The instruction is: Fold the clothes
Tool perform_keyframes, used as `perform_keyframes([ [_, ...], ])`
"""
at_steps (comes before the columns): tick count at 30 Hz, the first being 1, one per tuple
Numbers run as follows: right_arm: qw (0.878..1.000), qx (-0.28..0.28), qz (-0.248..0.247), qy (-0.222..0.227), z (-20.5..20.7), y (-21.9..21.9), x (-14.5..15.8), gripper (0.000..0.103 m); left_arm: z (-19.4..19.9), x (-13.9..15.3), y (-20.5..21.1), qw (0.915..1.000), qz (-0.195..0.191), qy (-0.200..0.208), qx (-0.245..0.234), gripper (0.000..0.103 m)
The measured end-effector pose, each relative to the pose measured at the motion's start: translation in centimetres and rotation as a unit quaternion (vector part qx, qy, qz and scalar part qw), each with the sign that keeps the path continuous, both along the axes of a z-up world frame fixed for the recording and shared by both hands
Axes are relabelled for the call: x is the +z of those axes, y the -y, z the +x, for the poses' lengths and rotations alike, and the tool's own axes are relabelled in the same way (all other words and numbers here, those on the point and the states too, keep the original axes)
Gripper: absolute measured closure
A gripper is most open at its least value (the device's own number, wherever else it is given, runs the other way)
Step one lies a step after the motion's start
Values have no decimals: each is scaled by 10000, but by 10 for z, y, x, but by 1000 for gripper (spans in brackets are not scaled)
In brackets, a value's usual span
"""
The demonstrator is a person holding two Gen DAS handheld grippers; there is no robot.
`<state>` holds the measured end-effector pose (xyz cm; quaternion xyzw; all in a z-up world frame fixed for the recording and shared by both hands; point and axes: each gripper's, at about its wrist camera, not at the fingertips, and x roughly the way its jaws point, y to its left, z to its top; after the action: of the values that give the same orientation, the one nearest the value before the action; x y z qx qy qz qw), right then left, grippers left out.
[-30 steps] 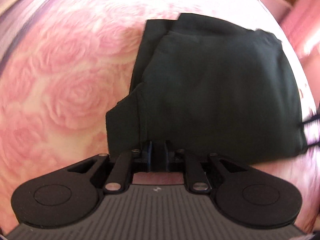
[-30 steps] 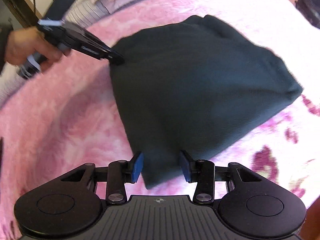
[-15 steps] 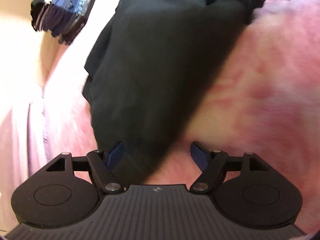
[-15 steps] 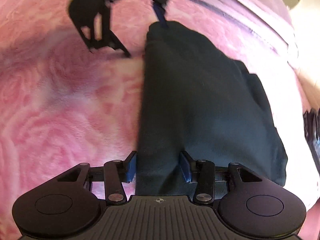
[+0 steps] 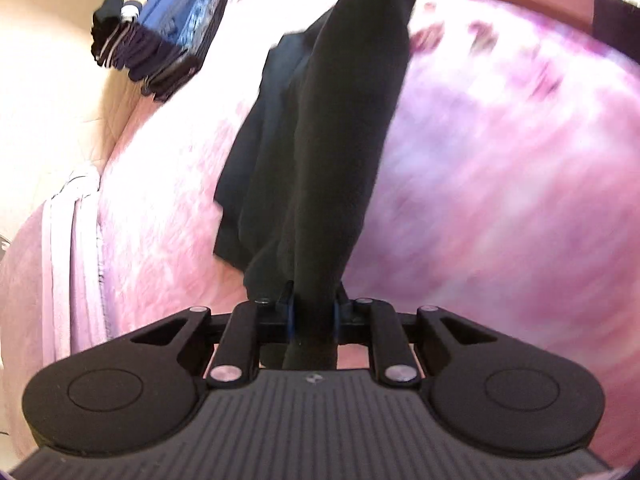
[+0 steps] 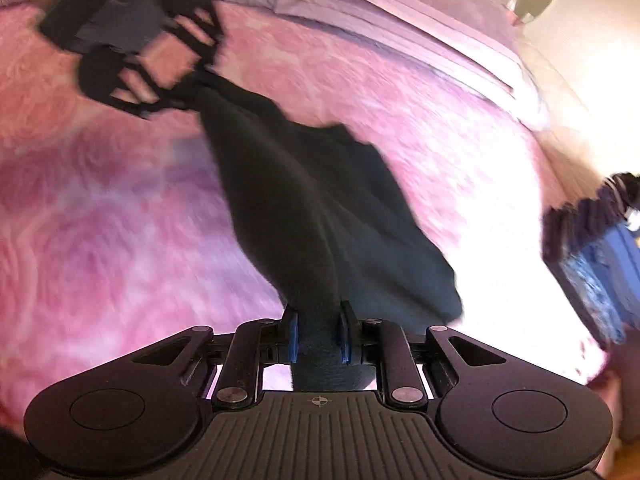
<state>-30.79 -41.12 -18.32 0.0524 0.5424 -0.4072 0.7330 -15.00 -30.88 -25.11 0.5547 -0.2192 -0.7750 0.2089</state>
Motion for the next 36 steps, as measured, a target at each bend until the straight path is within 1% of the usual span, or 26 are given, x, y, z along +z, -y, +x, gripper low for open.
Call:
perform_keyframes([
  [3,9994,-108,224,-259,-15,-16,-12,85,-9,-6,-43,9997,224,-108,41,89],
  [4,9988,-121,298,-365,-18,-22,-18,85,-10,-12,-54,9995,303,-94,62,88],
  [7,9974,-267,500,-441,-21,-36,-36,83,-11,-35,-77,9984,544,21,173,87],
  [9,9961,-358,647,-491,-19,-45,-44,80,-3,-40,-81,9961,759,15,457,84],
  [11,9948,-491,710,-549,-17,-50,-50,78,7,-36,-79,9917,986,-26,827,83],
  [13,9921,-754,865,-514,-19,-52,-50,69,17,-26,-77,9851,1183,-103,1248,83],
  [14,9903,-888,944,-494,-20,-54,-50,60,21,-20,-76,9823,1222,-143,1411,83],
  [15,9891,-1039,960,-399,-21,-56,-44,51,24,-14,-76,9802,1227,-184,1546,83],
  [16,9877,-1191,969,-295,-23,-59,-38,45,27,-7,-77,9783,1217,-232,1661,83],
  [19,9836,-1508,992,-39,-22,-68,-16,45,32,13,-77,9735,1155,-392,1932,83],
  [21,9808,-1646,1041,103,-21,-72,-2,45,32,24,-78,9705,1165,-502,2052,83],
  [24,9750,-1894,1078,430,-19,-76,20,45,29,41,-81,9662,1180,-650,2199,83],
  [27,9747,-1892,1039,574,-13,-77,39,45,24,57,-83,9636,1127,-788,2293,83],
  [32,9762,-1831,881,760,-9,-80,67,45,14,79,-87,9623,1046,-936,2328,83],
  [36,9749,-1901,763,873,-14,-83,81,45,5,93,-87,9647,956,-1000,2239,81],
])
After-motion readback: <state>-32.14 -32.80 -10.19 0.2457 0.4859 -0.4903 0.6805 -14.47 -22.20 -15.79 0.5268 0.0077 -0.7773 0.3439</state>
